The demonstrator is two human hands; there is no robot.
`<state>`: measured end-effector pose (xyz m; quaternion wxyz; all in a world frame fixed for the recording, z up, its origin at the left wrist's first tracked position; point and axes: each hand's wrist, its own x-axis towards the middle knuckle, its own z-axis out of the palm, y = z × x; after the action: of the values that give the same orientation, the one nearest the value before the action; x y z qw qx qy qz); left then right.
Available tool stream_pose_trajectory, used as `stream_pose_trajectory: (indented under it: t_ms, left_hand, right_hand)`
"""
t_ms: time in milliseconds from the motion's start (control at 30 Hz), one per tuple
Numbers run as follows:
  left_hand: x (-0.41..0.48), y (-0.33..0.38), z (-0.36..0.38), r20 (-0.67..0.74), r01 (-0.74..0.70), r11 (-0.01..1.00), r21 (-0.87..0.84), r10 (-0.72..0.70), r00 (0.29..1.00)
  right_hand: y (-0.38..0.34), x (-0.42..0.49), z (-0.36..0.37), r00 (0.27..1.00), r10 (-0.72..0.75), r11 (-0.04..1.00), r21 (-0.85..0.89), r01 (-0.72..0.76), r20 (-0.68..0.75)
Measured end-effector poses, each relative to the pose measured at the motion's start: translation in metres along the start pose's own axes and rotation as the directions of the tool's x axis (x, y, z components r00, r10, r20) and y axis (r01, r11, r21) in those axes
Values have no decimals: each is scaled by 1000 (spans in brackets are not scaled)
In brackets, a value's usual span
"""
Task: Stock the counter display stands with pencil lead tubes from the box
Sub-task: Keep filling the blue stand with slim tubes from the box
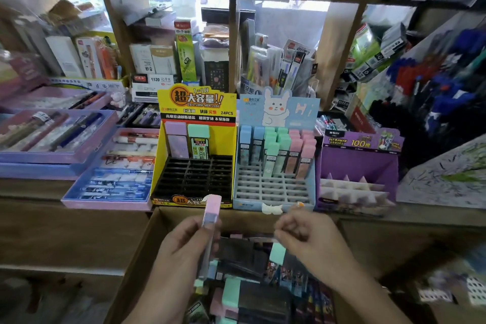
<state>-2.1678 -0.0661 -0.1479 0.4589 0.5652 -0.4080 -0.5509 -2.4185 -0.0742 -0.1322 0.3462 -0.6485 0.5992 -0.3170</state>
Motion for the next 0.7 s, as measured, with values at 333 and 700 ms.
stream_pose_trajectory:
  t_ms: [333,700]
  left_hand:
    - [19,40,31,158,-241,970,-15,240,958]
    - [45,71,83,228,-174,981,-89,190,955]
  right_hand:
    - [46,5,9,915,244,955,-245,-169,321]
    - [49,2,4,916,249,959,-212,-188,315]
